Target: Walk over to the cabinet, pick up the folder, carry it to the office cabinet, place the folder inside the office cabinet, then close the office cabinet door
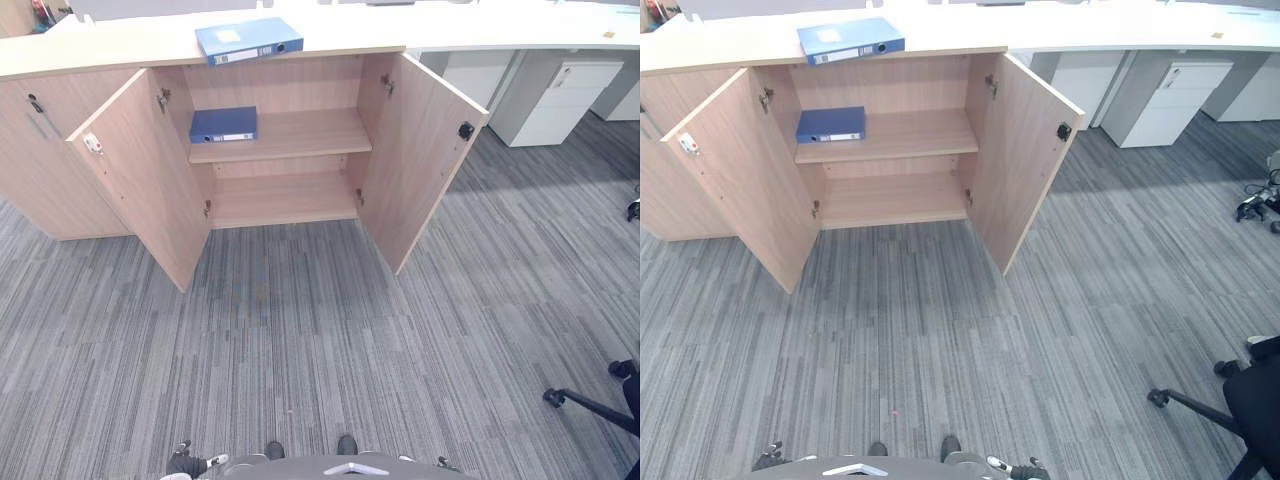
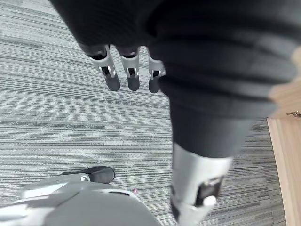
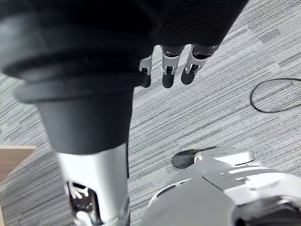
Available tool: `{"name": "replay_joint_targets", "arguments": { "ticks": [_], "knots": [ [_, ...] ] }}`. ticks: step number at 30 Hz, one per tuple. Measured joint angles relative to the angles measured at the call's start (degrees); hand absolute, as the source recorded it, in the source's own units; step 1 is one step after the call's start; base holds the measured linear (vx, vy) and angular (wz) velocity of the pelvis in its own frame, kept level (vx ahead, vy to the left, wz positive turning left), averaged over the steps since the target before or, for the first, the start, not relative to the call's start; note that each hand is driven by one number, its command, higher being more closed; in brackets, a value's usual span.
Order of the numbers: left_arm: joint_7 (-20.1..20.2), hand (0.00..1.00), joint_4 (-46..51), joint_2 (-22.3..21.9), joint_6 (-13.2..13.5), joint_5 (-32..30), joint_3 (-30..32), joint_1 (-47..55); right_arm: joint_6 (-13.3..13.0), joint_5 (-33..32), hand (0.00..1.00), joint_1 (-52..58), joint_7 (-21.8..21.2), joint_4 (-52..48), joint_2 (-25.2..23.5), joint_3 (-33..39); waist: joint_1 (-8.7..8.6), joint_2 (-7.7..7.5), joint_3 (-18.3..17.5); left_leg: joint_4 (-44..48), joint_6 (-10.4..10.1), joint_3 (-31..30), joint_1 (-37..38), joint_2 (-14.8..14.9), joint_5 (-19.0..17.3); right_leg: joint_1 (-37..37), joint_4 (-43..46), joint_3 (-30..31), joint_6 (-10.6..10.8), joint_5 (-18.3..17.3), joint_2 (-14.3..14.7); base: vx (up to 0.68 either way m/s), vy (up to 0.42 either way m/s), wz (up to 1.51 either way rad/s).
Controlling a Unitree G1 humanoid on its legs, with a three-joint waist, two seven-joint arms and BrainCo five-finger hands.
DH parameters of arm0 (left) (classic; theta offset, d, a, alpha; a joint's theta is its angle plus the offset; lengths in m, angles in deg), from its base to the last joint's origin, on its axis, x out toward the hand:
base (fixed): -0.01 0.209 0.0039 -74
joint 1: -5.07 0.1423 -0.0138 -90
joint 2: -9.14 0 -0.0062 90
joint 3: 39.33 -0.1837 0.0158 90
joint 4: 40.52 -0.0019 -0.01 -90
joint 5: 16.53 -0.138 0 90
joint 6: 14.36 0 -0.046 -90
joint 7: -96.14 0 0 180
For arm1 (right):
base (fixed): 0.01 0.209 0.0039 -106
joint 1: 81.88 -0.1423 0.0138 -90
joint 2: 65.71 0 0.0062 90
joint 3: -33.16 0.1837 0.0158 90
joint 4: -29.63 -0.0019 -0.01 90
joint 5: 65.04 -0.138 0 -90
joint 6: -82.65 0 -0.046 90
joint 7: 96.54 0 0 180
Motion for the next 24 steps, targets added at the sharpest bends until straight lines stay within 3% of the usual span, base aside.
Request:
{"name": "replay_joint_targets", "arguments": {
  "ticks": [9, 24],
  "knots": [
    [0.18, 0.00, 0.00, -0.49, 0.21, -0.10, 0.66, -1.00, 0.01, 0.13, 0.00, -3.07, 0.02, -0.04, -0.68, 2.02, -0.02, -0.22, 1.12, -2.48, -0.52, 0.37, 2.72, -0.17, 0.17, 2.16, -1.43, -0.36, 1.14, -0.12, 0.05, 0.01, 0.001, -0.01],
    [0.24, 0.00, -0.67, -0.36, 0.20, -0.01, 0.62, -1.66, 0.13, 0.15, 0.00, -4.85, -0.01, -0.03, -1.10, 2.09, 0.26, -0.46, 1.77, -2.96, -0.83, 1.53, 2.32, -0.15, -0.01, 1.30, -1.86, -0.01, 1.04, -0.11, 0.09, -0.05, -0.016, -0.03]
  ]
}}
